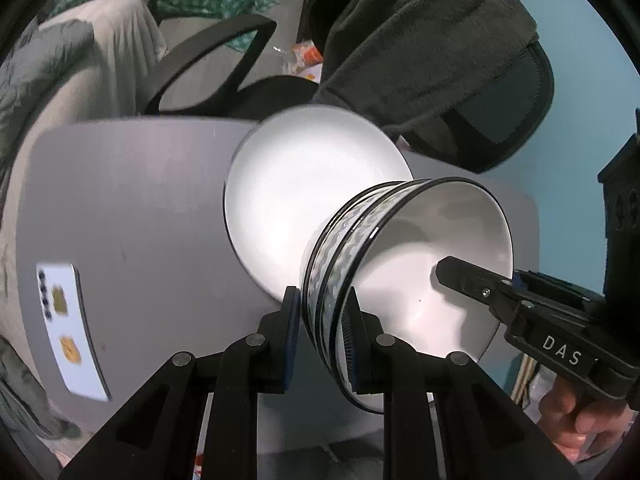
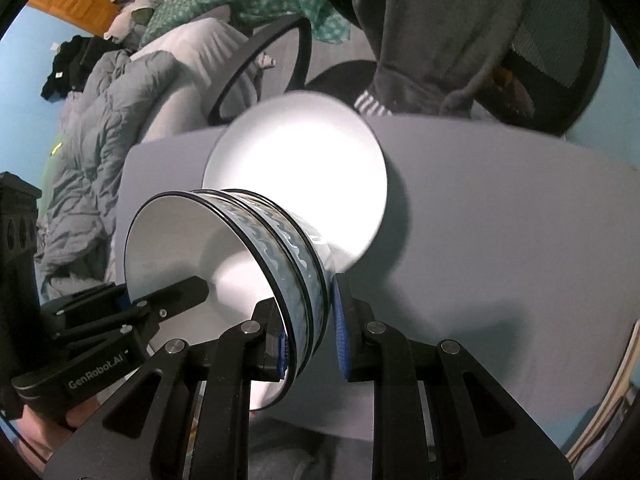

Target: Organize plates and bowls

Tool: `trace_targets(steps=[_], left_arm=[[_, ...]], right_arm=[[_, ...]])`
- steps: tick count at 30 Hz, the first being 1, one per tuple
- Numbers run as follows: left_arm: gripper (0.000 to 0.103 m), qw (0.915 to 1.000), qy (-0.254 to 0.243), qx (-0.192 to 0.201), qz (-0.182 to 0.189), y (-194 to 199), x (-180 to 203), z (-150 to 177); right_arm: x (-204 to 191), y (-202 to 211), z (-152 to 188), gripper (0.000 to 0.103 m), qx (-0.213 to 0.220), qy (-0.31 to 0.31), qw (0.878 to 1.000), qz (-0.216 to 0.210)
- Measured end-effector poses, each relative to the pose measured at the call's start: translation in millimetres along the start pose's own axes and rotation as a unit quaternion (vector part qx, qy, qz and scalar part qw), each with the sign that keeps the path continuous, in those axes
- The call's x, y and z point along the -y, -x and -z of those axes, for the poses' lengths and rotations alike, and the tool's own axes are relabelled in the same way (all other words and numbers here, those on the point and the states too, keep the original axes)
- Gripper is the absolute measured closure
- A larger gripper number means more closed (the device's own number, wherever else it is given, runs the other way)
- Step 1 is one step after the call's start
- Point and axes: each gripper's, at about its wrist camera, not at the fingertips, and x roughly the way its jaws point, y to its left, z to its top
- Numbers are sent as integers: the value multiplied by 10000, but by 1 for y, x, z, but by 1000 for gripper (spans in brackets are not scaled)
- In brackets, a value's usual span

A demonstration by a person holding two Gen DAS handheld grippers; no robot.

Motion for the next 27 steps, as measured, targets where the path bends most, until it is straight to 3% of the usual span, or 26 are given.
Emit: trace_targets(steps=[10,22,27], left_arm=[[84,9991,175,-282,-247,-35,-11,-39],[84,9988,127,-180,-442,-33,0,-45],[82,9983,132,33,-572,-28,1,-44]], right_arm=[[6,-29,-47,84,-213,-13,9998,28],[17,-36,-70,83,-389,-29,9992,-78],[18,-32,-69,81,-254,39,9996,-93]])
